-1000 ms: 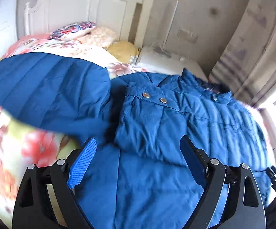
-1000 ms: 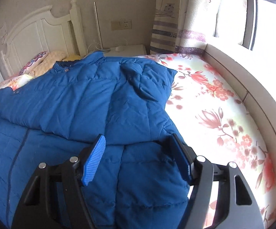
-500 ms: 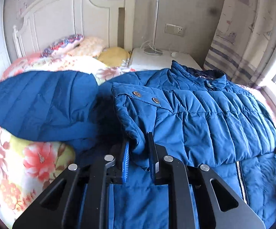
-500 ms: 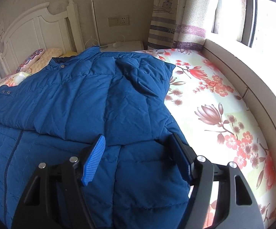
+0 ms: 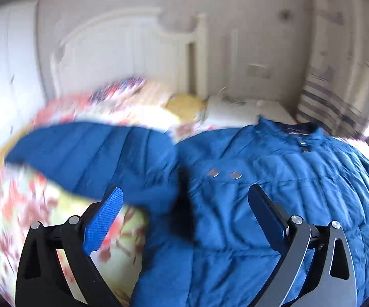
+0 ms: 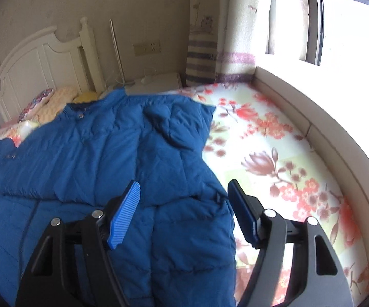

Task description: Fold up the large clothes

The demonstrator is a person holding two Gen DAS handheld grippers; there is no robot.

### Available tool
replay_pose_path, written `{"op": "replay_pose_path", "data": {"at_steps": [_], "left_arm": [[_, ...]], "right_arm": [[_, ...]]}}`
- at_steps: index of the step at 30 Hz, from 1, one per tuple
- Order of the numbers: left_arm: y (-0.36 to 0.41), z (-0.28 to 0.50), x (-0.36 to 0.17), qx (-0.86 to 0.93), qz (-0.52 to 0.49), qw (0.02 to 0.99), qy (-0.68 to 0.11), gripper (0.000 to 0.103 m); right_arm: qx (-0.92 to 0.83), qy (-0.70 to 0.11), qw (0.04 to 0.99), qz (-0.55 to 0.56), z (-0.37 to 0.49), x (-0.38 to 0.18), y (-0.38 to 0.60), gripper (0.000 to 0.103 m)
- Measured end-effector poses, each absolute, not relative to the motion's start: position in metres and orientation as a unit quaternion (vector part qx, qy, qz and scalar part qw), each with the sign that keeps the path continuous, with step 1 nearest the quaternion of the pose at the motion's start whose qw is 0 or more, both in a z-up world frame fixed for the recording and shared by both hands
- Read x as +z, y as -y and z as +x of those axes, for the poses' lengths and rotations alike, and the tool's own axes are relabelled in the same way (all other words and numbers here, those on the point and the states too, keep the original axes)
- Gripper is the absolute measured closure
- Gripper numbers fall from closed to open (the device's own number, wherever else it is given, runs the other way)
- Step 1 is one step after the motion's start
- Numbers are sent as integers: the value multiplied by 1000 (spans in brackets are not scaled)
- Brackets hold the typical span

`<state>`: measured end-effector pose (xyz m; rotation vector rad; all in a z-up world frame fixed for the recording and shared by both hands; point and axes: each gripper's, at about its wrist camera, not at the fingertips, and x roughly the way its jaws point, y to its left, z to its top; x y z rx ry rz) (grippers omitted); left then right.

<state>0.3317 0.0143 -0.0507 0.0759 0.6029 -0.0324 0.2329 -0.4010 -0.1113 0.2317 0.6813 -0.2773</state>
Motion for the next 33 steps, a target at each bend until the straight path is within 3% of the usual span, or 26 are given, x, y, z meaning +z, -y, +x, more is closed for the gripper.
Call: {"op": "replay_pose_path", "data": {"at_steps": [6, 9, 13, 17, 19, 24, 33], "left_arm": [[29, 369, -91, -61, 107, 921, -370, 6], [29, 383, -114, -71, 107, 897, -424, 5], [17, 384, -115, -83, 82, 895, -430, 5], [20, 385, -115, -77, 88, 896, -428, 5], [20, 385, -115, -75, 91, 897, -426, 5], [21, 384, -116, -75, 88, 897, -426, 4], [20, 384, -116, -77, 83, 897, -427, 4]], "right_arm": [[-89, -355, 930, 26, 295, -91, 364, 32], [-66, -459, 886, 6, 334, -133, 354, 28], [-81, -456, 886, 14, 336, -126, 356, 26], [-98, -373, 922, 37, 344, -83, 363, 25], [-104, -357, 928, 37, 364, -77, 370, 18], [-123, -472, 871, 58, 428, -129, 397, 12], [-50, -393, 917, 36, 335, -82, 325, 12]]}}
